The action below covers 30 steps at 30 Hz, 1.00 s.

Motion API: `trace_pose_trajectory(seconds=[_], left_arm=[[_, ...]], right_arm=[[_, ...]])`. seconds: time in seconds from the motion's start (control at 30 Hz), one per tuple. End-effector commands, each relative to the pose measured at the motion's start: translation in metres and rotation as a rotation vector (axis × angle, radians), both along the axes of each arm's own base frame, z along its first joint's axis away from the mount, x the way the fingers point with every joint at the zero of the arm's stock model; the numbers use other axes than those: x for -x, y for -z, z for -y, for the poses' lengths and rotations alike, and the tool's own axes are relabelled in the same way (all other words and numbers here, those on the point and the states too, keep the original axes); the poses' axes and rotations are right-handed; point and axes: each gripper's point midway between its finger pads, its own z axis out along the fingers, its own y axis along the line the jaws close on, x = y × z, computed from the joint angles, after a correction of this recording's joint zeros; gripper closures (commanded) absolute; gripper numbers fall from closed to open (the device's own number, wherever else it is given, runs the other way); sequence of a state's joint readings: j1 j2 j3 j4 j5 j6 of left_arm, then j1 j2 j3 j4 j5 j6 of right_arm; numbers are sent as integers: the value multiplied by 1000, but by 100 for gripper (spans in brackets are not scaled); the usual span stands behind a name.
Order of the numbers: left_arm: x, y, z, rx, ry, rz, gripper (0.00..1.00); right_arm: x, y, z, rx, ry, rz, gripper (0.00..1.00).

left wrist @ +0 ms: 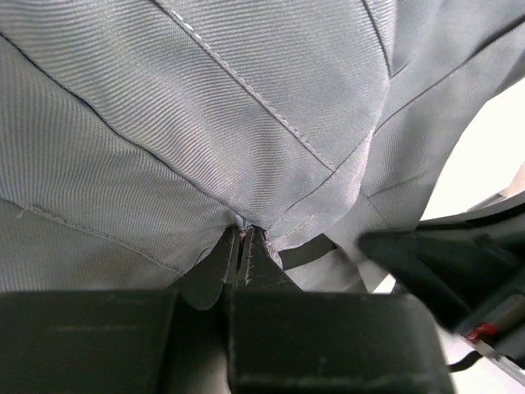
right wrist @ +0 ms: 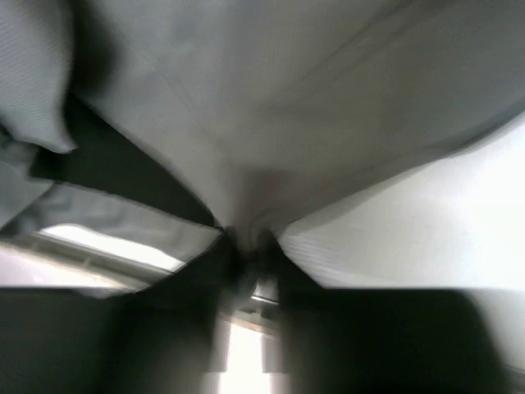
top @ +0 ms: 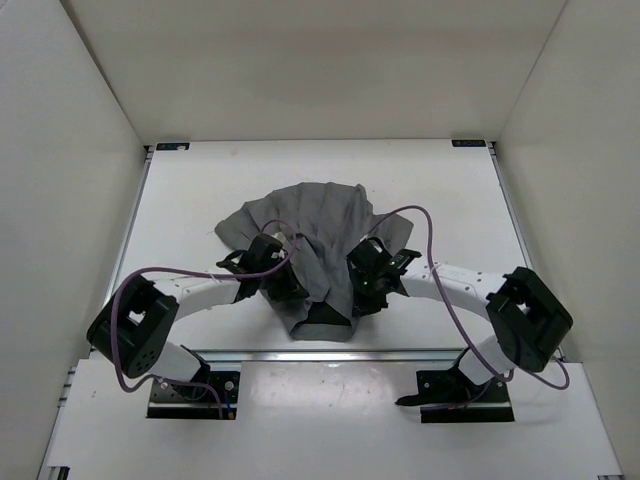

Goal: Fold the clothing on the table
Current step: Flatten the skirt out

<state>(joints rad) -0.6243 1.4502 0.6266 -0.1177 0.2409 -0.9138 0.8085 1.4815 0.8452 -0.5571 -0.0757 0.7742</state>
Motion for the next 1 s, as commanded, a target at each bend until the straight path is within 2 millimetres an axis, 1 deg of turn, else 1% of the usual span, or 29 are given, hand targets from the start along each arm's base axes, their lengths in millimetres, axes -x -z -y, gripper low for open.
trace_pose_trajectory(seconds=[0.0, 0.07, 0.1, 0.13, 0.17, 0.2, 0.23, 0.27, 0.3, 0.33, 0.37, 0.4, 0.43, 0.47, 0.5, 0.53, 0.57, 0.6, 0.63, 0.67, 0.7, 0.73, 0.77, 0.8, 0.83, 0.87, 0.9, 0.93, 0.97], left_arm=[[-4, -19, -1, 50, 5, 55, 100], [-8, -27, -9, 52, -1, 68, 100], [-12, -41, -11, 66, 7, 88, 100], [-21, -56, -20, 75, -8, 113, 100], [-34, -70, -31, 88, -44, 143, 100], [-51, -96, -45, 103, -79, 199, 100], [-70, -129, -61, 129, -116, 268, 100], [-84, -169, -65, 170, -118, 359, 100], [-99, -189, -84, 176, -168, 402, 100], [-114, -223, -88, 217, -174, 474, 100], [-124, -240, -96, 224, -192, 520, 100], [-144, -267, -100, 244, -201, 582, 100], [-165, -292, -97, 281, -182, 637, 100], [-181, -319, -88, 334, -123, 678, 100], [-191, -339, -86, 389, -110, 702, 100], [-199, -371, -77, 469, -47, 736, 100], [-201, -402, -76, 501, -10, 796, 100], [-202, -423, -81, 500, -22, 832, 100], [-198, -424, -83, 475, -27, 823, 100], [-197, -422, -85, 453, -44, 826, 100], [-194, -412, -88, 424, -44, 818, 100], [-186, -392, -89, 410, -49, 794, 100], [-175, -358, -88, 404, -61, 732, 100], [-164, -327, -89, 409, -74, 688, 100], [-158, -315, -90, 410, -80, 687, 100], [-147, -275, -90, 388, -90, 627, 100], [-138, -256, -87, 374, -88, 596, 100], [-106, -186, -87, 312, -97, 479, 100], [-95, -170, -88, 295, -96, 448, 100]], right_arm=[[-6, -7, 7, 40, 12, 16, 100], [-7, -22, 14, 37, -7, 41, 100], [-11, -32, 21, 41, -2, 51, 100], [-17, -49, 27, 22, -10, 81, 99], [-21, -71, 27, -31, -23, 123, 100], [-32, -99, 33, -94, -14, 167, 100], [-51, -122, 45, -132, 1, 229, 100], [-68, -149, 55, -237, 19, 289, 100], [-73, -183, 55, -352, 4, 351, 100], [-103, -210, 74, -412, 68, 461, 100], [-109, -223, 73, -496, 33, 469, 100], [-140, -243, 84, -538, 42, 531, 100], [-162, -283, 89, -546, 21, 636, 100], [-185, -272, 90, -526, 5, 588, 100], [-199, -332, 85, -525, -44, 716, 100], [-217, -366, 77, -488, -90, 773, 100], [-233, -362, 80, -424, -70, 758, 100], [-238, -409, 76, -402, -81, 891, 100], [-234, -424, 75, -414, -98, 935, 100], [-235, -430, 73, -446, -102, 957, 100], [-229, -412, 78, -475, -103, 905, 100], [-236, -378, 83, -474, -82, 848, 100], [-232, -378, 86, -476, -89, 887, 100], [-231, -342, 87, -466, -81, 839, 100], [-229, -296, 90, -457, -52, 746, 100], [-223, -265, 93, -450, -38, 694, 100], [-219, -250, 93, -449, -32, 663, 100], [-200, -206, 91, -443, -20, 555, 100], [-182, -183, 88, -434, -19, 503, 100]])
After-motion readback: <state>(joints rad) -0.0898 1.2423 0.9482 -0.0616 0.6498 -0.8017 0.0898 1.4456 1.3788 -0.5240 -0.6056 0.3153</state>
